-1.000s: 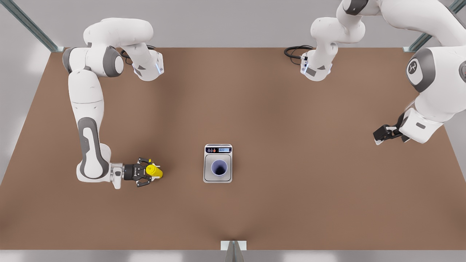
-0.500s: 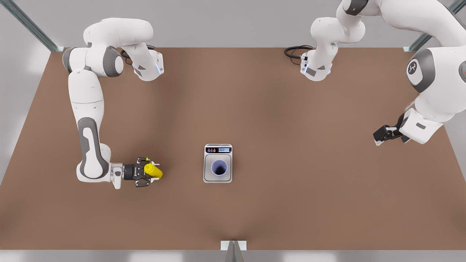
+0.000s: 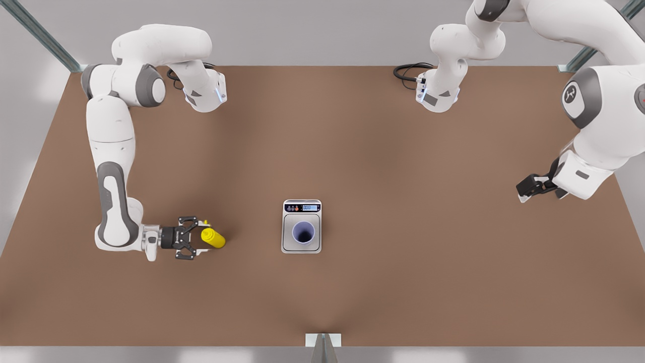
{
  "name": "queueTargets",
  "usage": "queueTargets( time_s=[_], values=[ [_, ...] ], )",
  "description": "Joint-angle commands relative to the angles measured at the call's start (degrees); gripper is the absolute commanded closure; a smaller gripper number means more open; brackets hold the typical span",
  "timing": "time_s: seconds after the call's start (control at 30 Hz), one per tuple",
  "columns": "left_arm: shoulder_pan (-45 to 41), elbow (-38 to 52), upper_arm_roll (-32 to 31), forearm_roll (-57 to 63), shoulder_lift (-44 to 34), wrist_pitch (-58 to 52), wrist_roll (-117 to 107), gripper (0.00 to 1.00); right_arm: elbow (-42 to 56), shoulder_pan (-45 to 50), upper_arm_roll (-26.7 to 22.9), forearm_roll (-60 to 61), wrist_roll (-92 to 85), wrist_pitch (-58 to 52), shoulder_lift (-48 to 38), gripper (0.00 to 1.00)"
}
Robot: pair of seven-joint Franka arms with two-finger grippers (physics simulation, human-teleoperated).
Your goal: Move cup to the weight, pick up sauce bottle, pour sauce
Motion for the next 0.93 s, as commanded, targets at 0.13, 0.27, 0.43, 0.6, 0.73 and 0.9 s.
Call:
queueTargets(
  time_s=[0.13, 0.27, 0.43, 0.6, 0.73, 0.9],
  values=[
    [0.06, 0.00, 0.00, -0.03, 0.01, 0.00, 0.00, 0.00, 3.25, -5.97, -0.35, -10.97, 1.14, -0.49, -0.53, 0.00],
    [-0.03, 0.00, 0.00, -0.03, 0.01, 0.09, 0.00, 0.00, 14.15, -4.22, -2.98, -32.50, 29.69, 0.12, -6.24, 0.00],
    [-0.03, -0.09, 0.00, 0.06, 0.01, 0.62, 0.00, 0.00, 21.97, 1.84, -3.07, -53.33, 81.02, 1.18, -10.54, 0.00],
    [0.06, -0.09, 0.00, 0.06, 0.01, 0.70, 0.00, 0.00, 8.53, 8.97, -4.21, -61.34, 124.44, 1.27, -30.76, 0.00],
    [-0.03, 0.00, 0.00, 0.06, -0.08, 0.70, 0.00, 0.00, 1.67, 9.94, -2.63, -61.69, 133.33, 1.36, -41.57, 0.00],
    [-0.03, 0.00, 0.00, 0.06, -0.08, 0.70, 0.00, 0.00, -0.62, 9.94, -2.28, -61.69, 133.24, 1.27, -44.65, 0.00]
  ],
)
